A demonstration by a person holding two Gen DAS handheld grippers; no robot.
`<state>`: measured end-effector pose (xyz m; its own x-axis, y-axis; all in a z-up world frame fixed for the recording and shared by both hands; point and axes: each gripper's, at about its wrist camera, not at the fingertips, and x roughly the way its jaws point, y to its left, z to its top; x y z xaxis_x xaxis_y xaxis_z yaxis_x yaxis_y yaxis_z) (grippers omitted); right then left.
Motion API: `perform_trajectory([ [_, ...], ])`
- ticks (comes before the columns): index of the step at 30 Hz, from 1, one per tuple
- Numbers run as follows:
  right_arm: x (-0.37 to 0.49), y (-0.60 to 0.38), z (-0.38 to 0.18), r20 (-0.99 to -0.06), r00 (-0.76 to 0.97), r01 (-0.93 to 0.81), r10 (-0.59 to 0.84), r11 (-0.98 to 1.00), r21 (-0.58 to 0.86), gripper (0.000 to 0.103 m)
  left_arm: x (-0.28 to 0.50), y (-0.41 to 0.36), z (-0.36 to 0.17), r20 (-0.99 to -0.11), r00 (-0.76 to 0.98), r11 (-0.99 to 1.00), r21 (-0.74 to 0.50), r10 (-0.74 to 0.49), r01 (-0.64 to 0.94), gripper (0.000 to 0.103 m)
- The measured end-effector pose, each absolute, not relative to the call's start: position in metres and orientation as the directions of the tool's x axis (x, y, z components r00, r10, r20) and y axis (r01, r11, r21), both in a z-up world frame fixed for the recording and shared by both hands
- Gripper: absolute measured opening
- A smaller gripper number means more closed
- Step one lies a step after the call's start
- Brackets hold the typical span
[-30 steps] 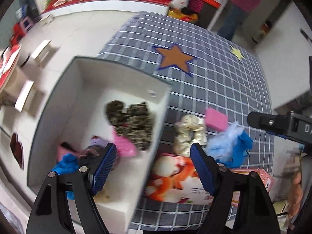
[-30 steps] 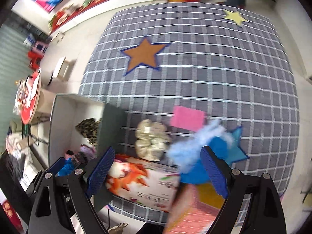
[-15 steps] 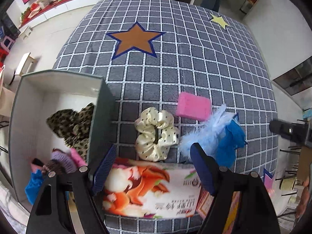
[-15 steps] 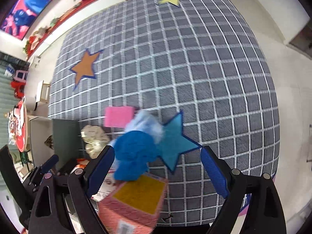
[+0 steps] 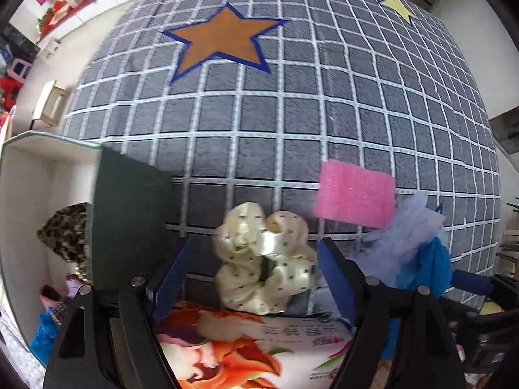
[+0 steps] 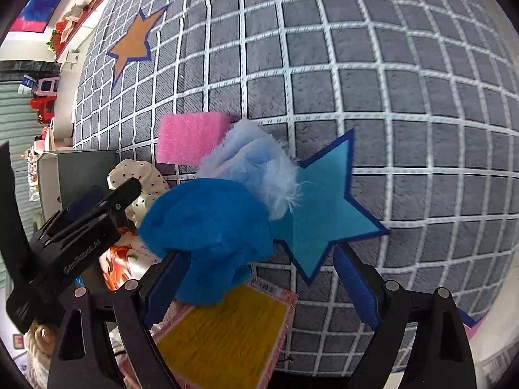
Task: Organize soft objects
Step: 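Grasp the blue feather boa with the left tool while right tool grasps blue cloth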
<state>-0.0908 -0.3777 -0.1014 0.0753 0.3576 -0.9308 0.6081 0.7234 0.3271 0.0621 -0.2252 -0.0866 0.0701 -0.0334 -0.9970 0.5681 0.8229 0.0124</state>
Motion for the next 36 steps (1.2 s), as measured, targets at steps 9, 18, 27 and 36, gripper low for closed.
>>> perform_trajectory([
  [9, -0.113, -0.4, -0.118, -0.913, 0.078, 0.653, 0.4, 0.672, 0.35, 0.021, 0.061, -0.242, -0.113, -0.998, -0.019, 0.84, -0.064, -0.064, 0.539, 0.082],
  [18, -0.135, -0.456, -0.097, -0.959, 0.125, 0.705, 0.255, 0.657, 0.266, 0.021, 0.093, -0.249, -0.103, -0.993, -0.022, 0.845, -0.108, -0.113, 0.524, 0.082],
  [27, -0.151, -0.467, -0.099, -0.928, 0.141, 0.746, 0.345, 0.58, 0.328, 0.022, 0.082, -0.296, -0.07, -0.99, -0.015, 0.742, -0.118, -0.144, 0.66, 0.082],
  [36, -0.143, -0.434, -0.088, -0.906, 0.224, 0.74, 0.359, 0.542, 0.398, 0.082, 0.056, -0.333, -0.072, -0.99, -0.078, 0.607, -0.133, -0.117, 0.784, 0.082],
])
